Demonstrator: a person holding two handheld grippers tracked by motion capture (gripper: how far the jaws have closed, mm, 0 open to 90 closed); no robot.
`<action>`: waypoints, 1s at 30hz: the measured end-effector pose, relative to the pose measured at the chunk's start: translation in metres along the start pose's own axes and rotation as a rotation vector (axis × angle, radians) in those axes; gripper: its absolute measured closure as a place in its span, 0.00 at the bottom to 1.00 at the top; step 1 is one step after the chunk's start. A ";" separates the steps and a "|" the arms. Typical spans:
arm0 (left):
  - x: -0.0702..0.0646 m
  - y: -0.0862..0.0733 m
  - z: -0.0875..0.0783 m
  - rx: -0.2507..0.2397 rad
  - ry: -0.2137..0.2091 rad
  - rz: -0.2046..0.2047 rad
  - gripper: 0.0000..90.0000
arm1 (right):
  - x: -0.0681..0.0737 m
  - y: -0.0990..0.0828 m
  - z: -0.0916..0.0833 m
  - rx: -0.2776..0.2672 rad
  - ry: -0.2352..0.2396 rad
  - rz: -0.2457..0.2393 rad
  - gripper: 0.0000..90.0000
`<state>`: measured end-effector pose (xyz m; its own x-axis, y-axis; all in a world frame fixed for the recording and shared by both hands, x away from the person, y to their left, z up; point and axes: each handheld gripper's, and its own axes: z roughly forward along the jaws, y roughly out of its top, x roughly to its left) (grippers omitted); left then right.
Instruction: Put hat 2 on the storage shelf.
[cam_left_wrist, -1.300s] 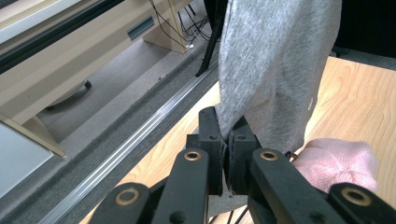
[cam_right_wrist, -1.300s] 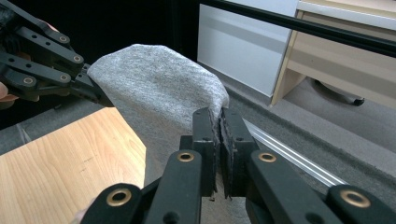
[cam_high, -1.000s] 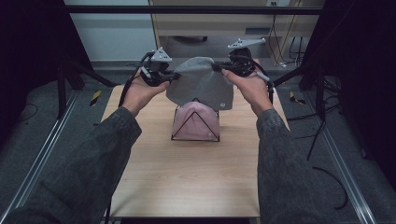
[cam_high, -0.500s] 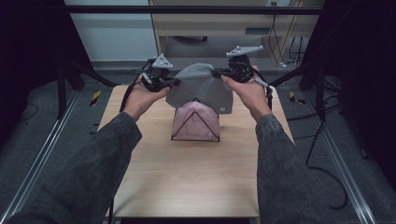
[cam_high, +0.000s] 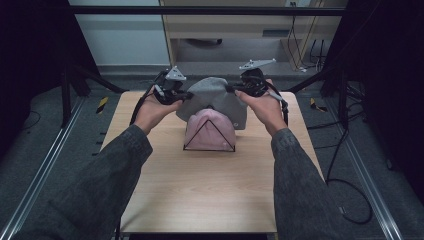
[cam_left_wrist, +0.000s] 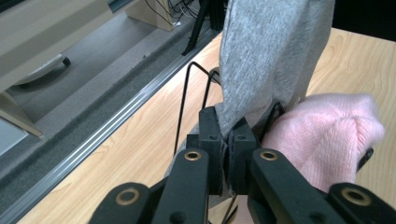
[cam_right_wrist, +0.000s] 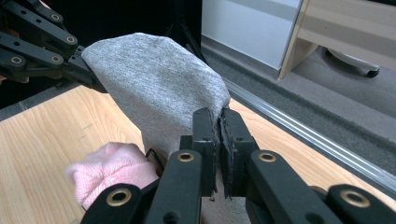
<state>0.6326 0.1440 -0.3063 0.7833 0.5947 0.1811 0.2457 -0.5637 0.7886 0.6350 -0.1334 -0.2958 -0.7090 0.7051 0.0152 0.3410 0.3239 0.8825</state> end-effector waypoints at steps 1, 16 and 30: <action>-0.001 -0.001 0.000 0.000 -0.001 -0.001 0.97 | 0.000 -0.001 0.001 -0.002 0.001 0.001 0.96; 0.002 -0.015 0.006 0.025 -0.006 -0.022 0.97 | 0.004 -0.013 0.014 0.027 0.001 0.009 0.96; -0.002 -0.038 0.016 0.050 -0.019 -0.069 0.97 | 0.012 -0.030 0.029 0.077 0.003 0.001 0.96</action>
<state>0.6310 0.1548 -0.3457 0.7741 0.6224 0.1159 0.3274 -0.5502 0.7682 0.6337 -0.1161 -0.3353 -0.7101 0.7039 0.0178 0.3885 0.3706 0.8437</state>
